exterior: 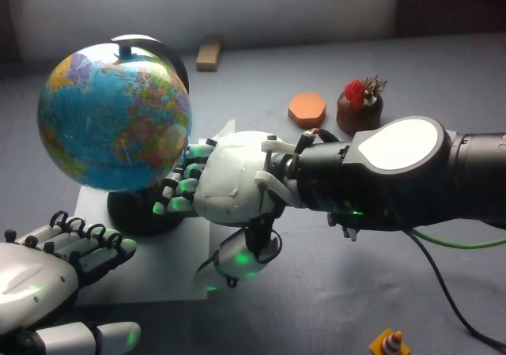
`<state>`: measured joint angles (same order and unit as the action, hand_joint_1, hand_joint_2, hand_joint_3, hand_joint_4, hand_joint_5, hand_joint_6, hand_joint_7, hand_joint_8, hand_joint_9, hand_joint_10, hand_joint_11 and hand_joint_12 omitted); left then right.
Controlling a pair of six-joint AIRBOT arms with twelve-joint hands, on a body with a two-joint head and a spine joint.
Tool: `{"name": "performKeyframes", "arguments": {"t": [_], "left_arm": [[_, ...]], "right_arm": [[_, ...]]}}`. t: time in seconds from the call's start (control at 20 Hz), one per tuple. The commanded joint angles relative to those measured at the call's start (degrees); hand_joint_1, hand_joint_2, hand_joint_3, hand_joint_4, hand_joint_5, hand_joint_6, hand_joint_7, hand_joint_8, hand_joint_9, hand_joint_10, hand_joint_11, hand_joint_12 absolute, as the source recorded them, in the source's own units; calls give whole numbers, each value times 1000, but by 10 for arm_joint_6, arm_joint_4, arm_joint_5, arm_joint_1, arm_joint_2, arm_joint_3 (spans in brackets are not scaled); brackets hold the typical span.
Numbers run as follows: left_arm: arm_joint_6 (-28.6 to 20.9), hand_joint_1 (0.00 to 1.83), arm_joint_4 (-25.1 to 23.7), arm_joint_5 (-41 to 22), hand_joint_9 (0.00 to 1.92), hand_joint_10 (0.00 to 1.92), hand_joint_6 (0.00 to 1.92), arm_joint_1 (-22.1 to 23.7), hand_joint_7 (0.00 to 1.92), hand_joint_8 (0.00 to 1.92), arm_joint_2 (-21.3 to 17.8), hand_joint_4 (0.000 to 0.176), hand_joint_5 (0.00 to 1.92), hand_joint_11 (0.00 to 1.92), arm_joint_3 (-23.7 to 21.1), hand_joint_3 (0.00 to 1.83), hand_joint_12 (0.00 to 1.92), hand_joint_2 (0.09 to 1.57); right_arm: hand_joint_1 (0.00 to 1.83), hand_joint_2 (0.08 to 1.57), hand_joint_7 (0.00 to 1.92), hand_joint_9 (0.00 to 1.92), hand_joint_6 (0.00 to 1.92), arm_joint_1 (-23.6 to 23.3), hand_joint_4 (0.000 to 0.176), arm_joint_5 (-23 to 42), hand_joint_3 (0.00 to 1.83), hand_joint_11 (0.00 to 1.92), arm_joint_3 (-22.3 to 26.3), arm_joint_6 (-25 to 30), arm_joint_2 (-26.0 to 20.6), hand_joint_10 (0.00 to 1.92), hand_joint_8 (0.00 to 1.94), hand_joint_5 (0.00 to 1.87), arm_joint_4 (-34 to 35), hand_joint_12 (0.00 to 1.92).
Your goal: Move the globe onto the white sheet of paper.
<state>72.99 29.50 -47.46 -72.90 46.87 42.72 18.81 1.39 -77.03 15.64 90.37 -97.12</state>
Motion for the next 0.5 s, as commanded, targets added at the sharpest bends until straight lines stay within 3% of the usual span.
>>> {"name": "performKeyframes", "arguments": {"t": [0.0,0.25,0.3,0.45], "left_arm": [[-4,0,-9,-56,65,1,2,1,69,1,-4,0,88,0,-2,0,26,1199],[-19,0,0,-56,64,1,0,-7,69,1,-9,0,82,0,-13,0,26,1197],[-17,0,11,-55,64,0,0,-7,69,1,-16,0,82,0,-24,0,26,1194],[3,0,38,-29,61,0,0,4,66,0,-29,0,80,0,-40,0,26,1194]], "right_arm": [[10,1137,230,199,2,-3,0,6,2,0,4,3,1,4,0,216,0,390],[9,1139,233,199,7,-1,0,7,3,0,28,4,-35,4,1,229,0,398],[9,1139,233,199,7,-2,0,8,2,0,70,-3,-75,3,1,230,0,400],[10,1139,233,199,5,-8,0,8,2,0,104,21,-112,4,1,225,0,402]]}}
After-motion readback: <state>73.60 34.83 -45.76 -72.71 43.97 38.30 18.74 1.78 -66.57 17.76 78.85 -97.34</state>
